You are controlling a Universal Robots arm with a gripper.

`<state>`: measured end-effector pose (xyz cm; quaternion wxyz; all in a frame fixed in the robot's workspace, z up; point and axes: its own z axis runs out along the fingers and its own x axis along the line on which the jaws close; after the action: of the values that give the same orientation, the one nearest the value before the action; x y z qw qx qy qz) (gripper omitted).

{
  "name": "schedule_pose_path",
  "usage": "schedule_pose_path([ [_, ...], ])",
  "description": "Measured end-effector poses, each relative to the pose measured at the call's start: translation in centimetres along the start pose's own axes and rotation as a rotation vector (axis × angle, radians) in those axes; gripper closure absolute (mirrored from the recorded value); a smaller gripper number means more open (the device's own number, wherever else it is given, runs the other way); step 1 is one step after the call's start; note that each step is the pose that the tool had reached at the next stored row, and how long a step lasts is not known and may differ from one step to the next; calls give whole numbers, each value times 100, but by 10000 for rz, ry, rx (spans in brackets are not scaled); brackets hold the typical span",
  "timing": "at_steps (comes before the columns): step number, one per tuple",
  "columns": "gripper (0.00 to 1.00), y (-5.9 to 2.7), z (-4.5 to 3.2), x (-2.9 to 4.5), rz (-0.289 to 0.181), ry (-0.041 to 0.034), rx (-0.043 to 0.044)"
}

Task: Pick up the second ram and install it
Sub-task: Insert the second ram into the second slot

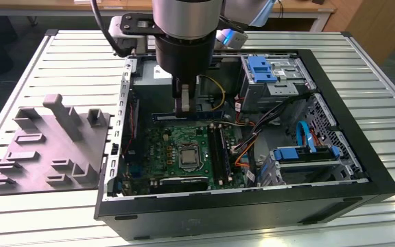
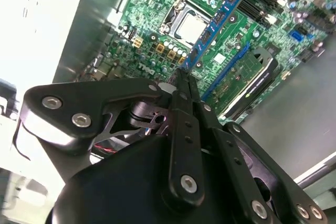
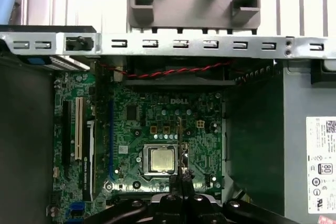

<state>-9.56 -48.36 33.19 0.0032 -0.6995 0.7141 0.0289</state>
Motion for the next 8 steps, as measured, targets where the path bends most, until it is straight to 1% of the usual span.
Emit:
schedule_pose_path([
  [8, 89, 0, 16, 1, 1453, -52, 65],
])
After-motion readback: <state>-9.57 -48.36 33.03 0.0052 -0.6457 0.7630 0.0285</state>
